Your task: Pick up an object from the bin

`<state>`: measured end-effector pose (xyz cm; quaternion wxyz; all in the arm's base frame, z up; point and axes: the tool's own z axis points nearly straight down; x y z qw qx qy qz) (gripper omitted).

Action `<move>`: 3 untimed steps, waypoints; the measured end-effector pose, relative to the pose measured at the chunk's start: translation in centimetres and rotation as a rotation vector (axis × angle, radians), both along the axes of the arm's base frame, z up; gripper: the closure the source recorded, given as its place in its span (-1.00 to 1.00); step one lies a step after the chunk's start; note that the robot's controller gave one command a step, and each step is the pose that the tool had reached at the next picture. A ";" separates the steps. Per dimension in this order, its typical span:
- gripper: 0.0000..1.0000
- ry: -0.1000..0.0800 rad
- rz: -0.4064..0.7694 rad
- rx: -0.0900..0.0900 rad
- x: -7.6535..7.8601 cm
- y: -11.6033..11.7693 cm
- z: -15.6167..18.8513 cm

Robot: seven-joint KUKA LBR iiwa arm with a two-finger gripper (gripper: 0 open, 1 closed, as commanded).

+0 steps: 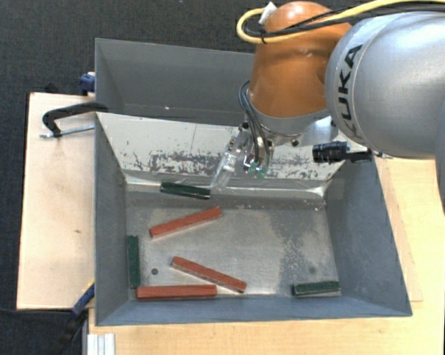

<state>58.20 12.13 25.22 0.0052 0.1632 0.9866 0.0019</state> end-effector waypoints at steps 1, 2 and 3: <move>1.00 0.000 -0.103 0.003 0.5 2.6 2.3; 1.00 0.000 -0.105 0.003 0.5 2.5 2.0; 1.00 0.009 -0.049 0.000 0.0 -0.7 -3.9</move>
Offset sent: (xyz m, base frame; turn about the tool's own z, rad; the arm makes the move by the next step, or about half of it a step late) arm -0.0103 0.0030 -0.1822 0.2666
